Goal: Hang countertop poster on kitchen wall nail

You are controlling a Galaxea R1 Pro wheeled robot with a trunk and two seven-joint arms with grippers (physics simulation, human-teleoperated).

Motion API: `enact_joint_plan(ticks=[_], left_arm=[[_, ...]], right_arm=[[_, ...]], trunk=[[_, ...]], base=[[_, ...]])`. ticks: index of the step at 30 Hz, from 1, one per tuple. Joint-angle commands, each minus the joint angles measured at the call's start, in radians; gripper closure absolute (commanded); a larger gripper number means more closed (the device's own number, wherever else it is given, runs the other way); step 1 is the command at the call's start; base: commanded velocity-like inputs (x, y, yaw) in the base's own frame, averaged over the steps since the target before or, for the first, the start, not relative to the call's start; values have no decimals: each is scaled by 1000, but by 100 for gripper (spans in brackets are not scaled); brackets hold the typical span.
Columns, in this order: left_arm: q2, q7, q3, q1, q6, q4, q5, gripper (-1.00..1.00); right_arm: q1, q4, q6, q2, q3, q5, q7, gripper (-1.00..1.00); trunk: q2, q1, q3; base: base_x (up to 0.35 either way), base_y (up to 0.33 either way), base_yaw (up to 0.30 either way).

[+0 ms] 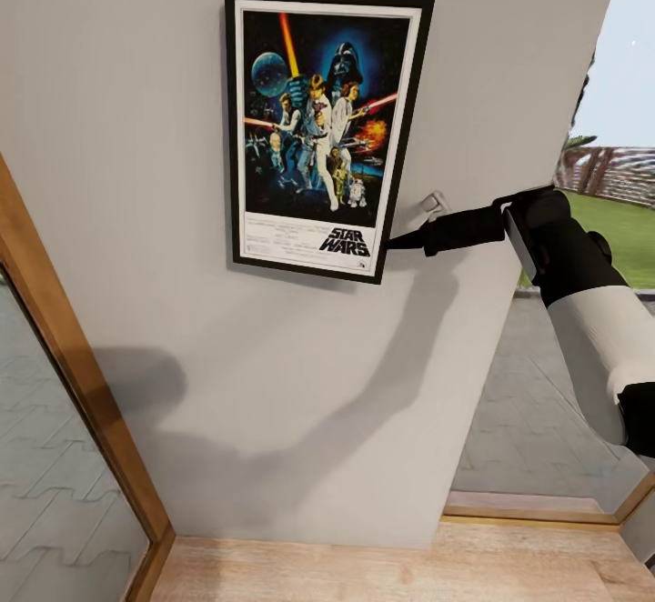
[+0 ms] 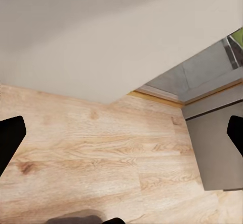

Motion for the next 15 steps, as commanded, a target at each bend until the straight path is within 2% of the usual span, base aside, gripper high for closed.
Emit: enact_joint_plan(ticks=[1, 5, 6, 15], left_arm=[[1, -3, 8, 1, -5, 1, -7, -100], [1, -3, 8, 4, -5, 1, -7, -100], [1, -3, 8, 5, -5, 0, -7, -100], [2, -3, 8, 5, -5, 0, -7, -100]], right_arm=[[-1, 0, 9, 0, 1, 9, 5, 100], [-1, 0, 9, 0, 0, 8, 4, 100], [-1, 0, 10, 0, 0, 26, 4, 100], [-1, 0, 10, 0, 0, 26, 4, 100]], trunk=[[-2, 1, -2], [-2, 1, -2], [-2, 1, -2], [-2, 1, -2]], base=[[0, 0, 0], [0, 0, 0], [0, 0, 0], [0, 0, 0]])
